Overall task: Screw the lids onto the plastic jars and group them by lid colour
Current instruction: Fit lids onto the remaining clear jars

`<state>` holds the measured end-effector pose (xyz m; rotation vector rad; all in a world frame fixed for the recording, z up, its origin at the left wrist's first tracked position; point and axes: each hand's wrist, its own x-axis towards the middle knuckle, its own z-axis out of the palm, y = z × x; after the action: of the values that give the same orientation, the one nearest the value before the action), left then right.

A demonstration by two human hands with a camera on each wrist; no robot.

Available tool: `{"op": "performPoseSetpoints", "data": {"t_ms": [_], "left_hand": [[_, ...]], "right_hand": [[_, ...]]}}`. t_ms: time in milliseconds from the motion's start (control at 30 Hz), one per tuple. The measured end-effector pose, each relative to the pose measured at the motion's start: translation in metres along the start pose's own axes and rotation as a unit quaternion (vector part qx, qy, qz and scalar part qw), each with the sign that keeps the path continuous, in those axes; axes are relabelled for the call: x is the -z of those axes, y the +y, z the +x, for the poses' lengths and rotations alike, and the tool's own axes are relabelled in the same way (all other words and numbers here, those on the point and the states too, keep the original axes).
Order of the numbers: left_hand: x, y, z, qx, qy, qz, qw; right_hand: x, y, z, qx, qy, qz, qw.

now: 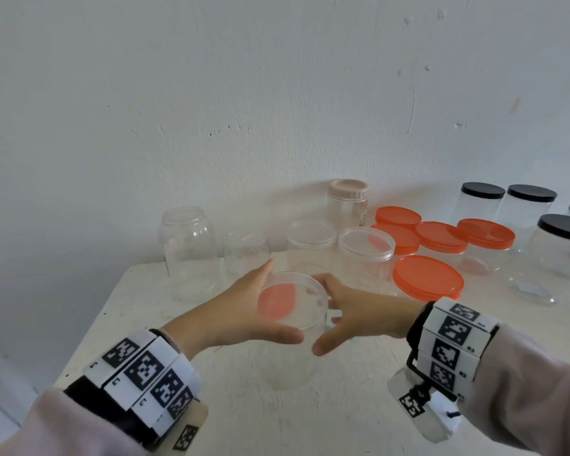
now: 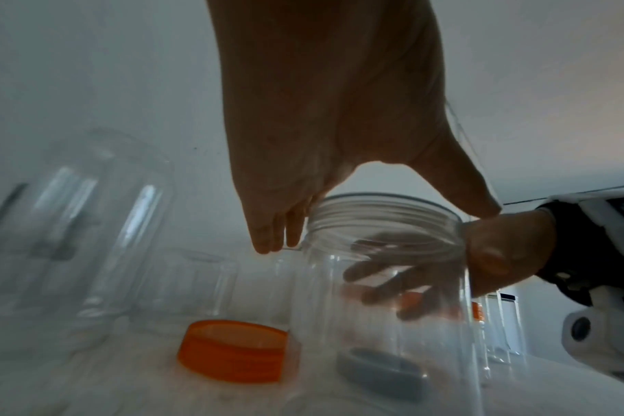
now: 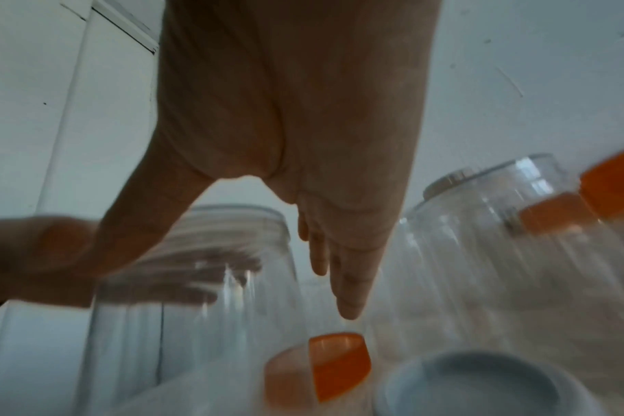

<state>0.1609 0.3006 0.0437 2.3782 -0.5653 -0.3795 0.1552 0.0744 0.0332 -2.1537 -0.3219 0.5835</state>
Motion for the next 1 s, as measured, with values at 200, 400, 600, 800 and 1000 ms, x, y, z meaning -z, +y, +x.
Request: {"op": "performPoseSetpoints", "data": {"t_ms": [200, 400, 600, 800, 1000], "left_hand": [[-0.006, -0.018, -0.007, -0.012, -0.054, -0.166, 0.985], [-0.019, -0.016, -0.005, -0.052, -0.034, -0.204, 0.977], [-0.023, -0.024, -0.004, -0.05, -0.017, -0.229, 0.972], [-0.025, -0.027, -0.005, -0.046, -0.012, -0.228, 0.972], [-0.025, -0.031, -0.002, -0.046, -0.009, -0.224, 0.973]], "right_hand": [[0.016, -0.041, -0.003, 0.047, 0.01, -0.14, 0.989], [-0.004, -0.073, 0.008, 0.06, -0.005, -0.341, 0.938], [-0.006, -0.084, 0.01, 0.027, -0.015, -0.399, 0.916], [-0.004, -0.09, 0.016, 0.02, -0.046, -0.41, 0.91], [-0.01, -0.086, 0.02, -0.029, -0.015, -0.445, 0.895]]}}
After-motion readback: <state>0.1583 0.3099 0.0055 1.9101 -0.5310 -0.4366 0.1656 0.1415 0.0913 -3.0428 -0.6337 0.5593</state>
